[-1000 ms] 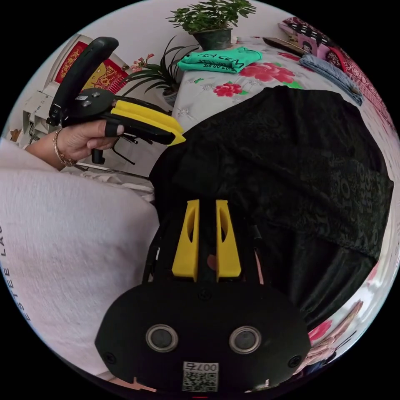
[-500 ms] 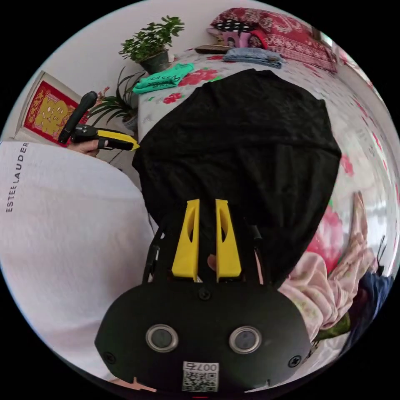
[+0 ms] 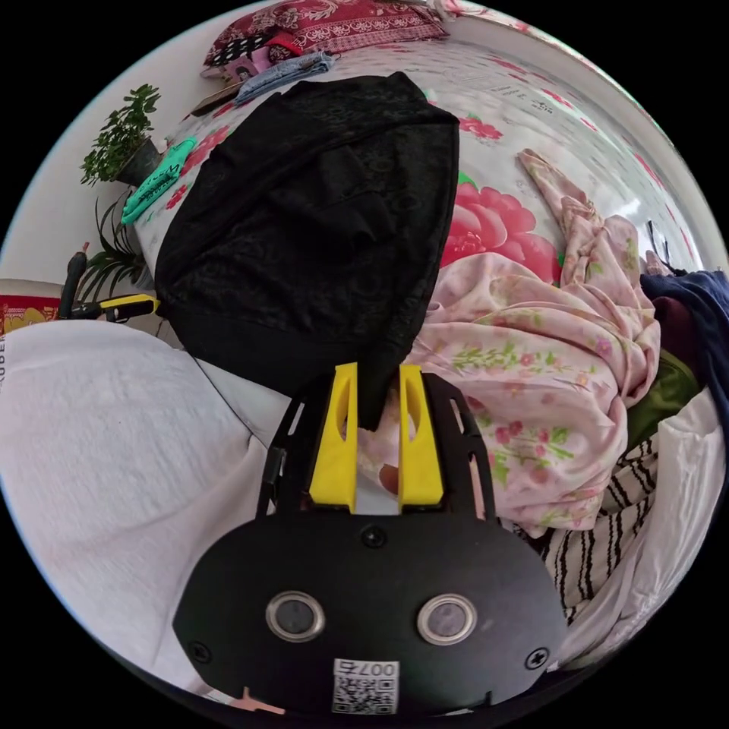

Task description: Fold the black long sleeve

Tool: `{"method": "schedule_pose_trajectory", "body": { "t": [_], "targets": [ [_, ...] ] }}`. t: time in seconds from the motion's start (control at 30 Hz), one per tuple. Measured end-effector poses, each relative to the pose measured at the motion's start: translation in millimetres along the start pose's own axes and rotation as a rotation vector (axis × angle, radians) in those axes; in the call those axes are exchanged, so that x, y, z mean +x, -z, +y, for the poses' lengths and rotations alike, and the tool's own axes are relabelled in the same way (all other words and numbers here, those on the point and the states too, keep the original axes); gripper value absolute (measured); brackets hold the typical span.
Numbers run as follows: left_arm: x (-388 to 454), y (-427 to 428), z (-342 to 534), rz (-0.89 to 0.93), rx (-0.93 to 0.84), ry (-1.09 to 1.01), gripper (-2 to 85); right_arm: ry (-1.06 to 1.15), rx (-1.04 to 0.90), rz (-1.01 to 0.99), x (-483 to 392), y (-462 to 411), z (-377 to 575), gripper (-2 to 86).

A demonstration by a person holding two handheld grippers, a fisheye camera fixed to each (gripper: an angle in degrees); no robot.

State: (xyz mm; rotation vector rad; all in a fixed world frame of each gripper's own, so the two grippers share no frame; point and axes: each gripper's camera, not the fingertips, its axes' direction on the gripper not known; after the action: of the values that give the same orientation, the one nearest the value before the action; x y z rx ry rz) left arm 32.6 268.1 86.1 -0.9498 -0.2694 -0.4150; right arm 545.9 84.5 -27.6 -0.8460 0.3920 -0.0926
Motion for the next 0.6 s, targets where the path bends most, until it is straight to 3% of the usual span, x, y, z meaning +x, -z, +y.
{"method": "schedule_pose_trajectory", "body": {
  "t": [0.2, 0.33, 0.6],
  "targets": [
    [7, -1, -2, -0.009, -0.005, -0.004, 7.7, 0.058, 0.069, -0.017, 6, 27, 15, 1.4],
    [22, -2, -5, -0.037, -0.018, -0.081, 0.4, 0.091, 0.139, -0.042, 7, 51, 24, 0.7],
    [15, 5, -4, -0.043, -0.014, -0.059, -0.2, 0.103, 0.159, -0.084, 21, 76, 28, 0.5]
  ]
}}
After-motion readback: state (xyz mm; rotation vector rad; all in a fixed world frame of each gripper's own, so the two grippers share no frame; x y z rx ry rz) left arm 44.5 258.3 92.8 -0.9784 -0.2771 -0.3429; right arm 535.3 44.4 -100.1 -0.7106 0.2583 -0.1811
